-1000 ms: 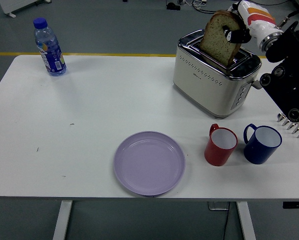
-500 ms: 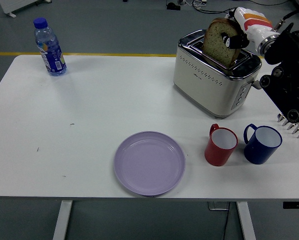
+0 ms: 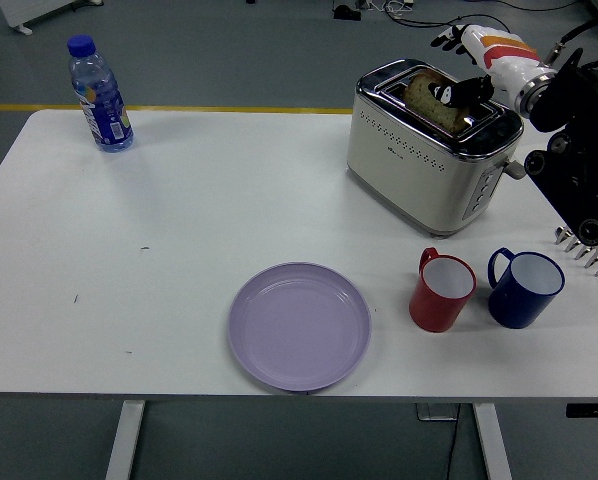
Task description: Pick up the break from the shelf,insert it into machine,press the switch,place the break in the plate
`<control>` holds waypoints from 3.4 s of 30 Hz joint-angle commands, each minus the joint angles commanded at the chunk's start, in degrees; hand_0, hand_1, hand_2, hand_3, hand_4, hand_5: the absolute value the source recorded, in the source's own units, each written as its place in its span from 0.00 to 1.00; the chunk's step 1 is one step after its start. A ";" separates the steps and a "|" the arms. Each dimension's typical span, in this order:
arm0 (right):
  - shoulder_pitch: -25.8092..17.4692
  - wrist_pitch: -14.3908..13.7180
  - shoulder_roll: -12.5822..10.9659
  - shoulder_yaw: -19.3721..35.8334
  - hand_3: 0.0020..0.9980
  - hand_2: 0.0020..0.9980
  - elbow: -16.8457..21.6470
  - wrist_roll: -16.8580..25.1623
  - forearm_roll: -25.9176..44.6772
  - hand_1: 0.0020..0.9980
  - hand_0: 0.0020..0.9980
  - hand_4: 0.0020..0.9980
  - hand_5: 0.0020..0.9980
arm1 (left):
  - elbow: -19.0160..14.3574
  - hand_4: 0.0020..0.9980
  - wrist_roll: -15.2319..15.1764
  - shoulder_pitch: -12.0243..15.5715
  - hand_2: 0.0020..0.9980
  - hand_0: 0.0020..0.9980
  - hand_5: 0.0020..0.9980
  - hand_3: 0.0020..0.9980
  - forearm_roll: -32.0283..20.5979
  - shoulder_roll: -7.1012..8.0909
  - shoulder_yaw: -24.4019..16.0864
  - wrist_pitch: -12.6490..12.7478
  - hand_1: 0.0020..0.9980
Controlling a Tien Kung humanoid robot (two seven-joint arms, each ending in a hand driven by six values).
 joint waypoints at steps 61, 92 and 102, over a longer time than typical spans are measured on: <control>-27.96 -19.44 -15.69 2.13 0.51 0.22 22.80 -3.52 2.15 0.11 0.27 0.40 0.00 | 0.00 0.34 0.25 2.51 0.45 0.62 0.90 0.57 6.85 0.00 -6.61 -1.51 0.49; -26.76 -18.86 -12.61 0.72 0.51 0.21 15.66 -3.21 1.89 0.11 0.26 0.37 0.00 | 0.00 0.33 0.70 2.73 0.46 0.61 0.91 0.57 7.45 0.00 -6.58 -1.54 0.49; -26.69 -18.52 -11.67 0.58 0.51 0.21 13.69 -3.08 2.17 0.11 0.26 0.37 0.00 | 0.00 0.33 0.65 2.52 0.46 0.61 0.91 0.57 6.95 0.00 -6.13 -1.51 0.49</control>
